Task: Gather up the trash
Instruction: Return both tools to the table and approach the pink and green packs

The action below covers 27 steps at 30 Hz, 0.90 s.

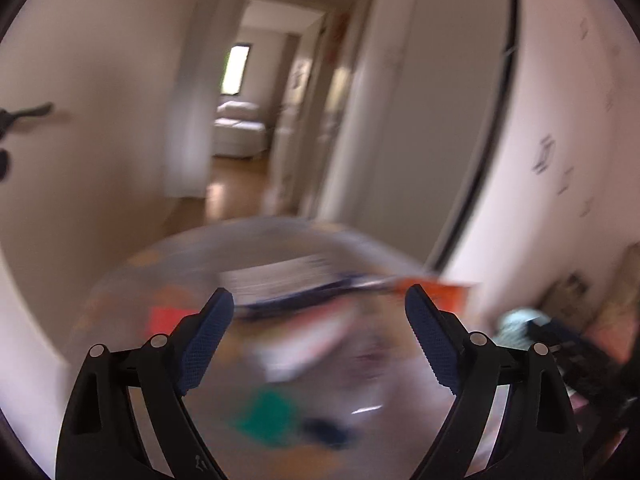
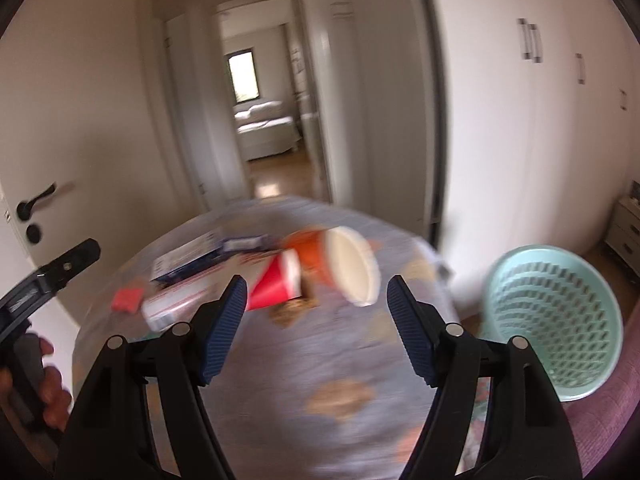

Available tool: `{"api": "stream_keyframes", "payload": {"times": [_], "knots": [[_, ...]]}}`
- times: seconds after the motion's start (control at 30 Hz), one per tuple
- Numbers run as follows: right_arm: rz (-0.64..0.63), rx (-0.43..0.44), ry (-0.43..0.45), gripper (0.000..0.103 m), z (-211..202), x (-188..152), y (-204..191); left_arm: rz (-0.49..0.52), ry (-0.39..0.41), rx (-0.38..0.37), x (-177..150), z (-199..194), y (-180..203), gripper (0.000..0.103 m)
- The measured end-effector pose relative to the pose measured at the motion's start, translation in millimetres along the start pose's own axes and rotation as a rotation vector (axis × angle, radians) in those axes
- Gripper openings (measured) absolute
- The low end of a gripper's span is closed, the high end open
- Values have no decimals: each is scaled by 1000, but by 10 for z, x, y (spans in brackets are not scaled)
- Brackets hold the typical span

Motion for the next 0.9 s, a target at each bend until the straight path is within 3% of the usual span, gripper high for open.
{"api": "stream_keyframes", "payload": {"times": [0.07, 0.17, 0.33, 0.43, 0.53, 0.7, 0.73, 0.77, 0.9], "knots": [[-26, 24, -17, 69, 99, -46, -216, 43, 15, 115, 53, 60, -343, 93], [-54, 64, -51, 69, 229, -140, -571, 47, -67, 156, 27, 287, -713, 94], [-89, 133, -99, 68, 321, -321, -1050, -9, -197, 147, -146, 602, -1226, 94], [-123, 167, -116, 66, 348, -389, -1274, -15, -265, 107, -242, 766, -1220, 93], [-146, 218, -137, 59, 342, -469, -1506, 1, -280, 121, -280, 861, -1224, 91], [-185, 281, -167, 56, 291, -589, -1822, 37, -342, 151, -383, 1053, -1219, 75], [-196, 285, -172, 56, 292, -605, -1884, 42, -348, 155, -412, 1077, -1222, 68], [-206, 288, -177, 56, 300, -625, -1944, 48, -354, 154, -437, 1110, -1230, 52], [-222, 264, -206, 55, 452, -678, -2112, 52, -339, 137, -460, 1012, -1265, 49]]}}
Point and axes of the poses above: each gripper's, at about its wrist camera, not at the fingertips, and z roughly the way its jaws point, y to its right, x to its top, the point moved 9 cm from there along z, roughly the way its jaws point, and after that the axes turned 5 degrees about -z, right-handed, at the moved point
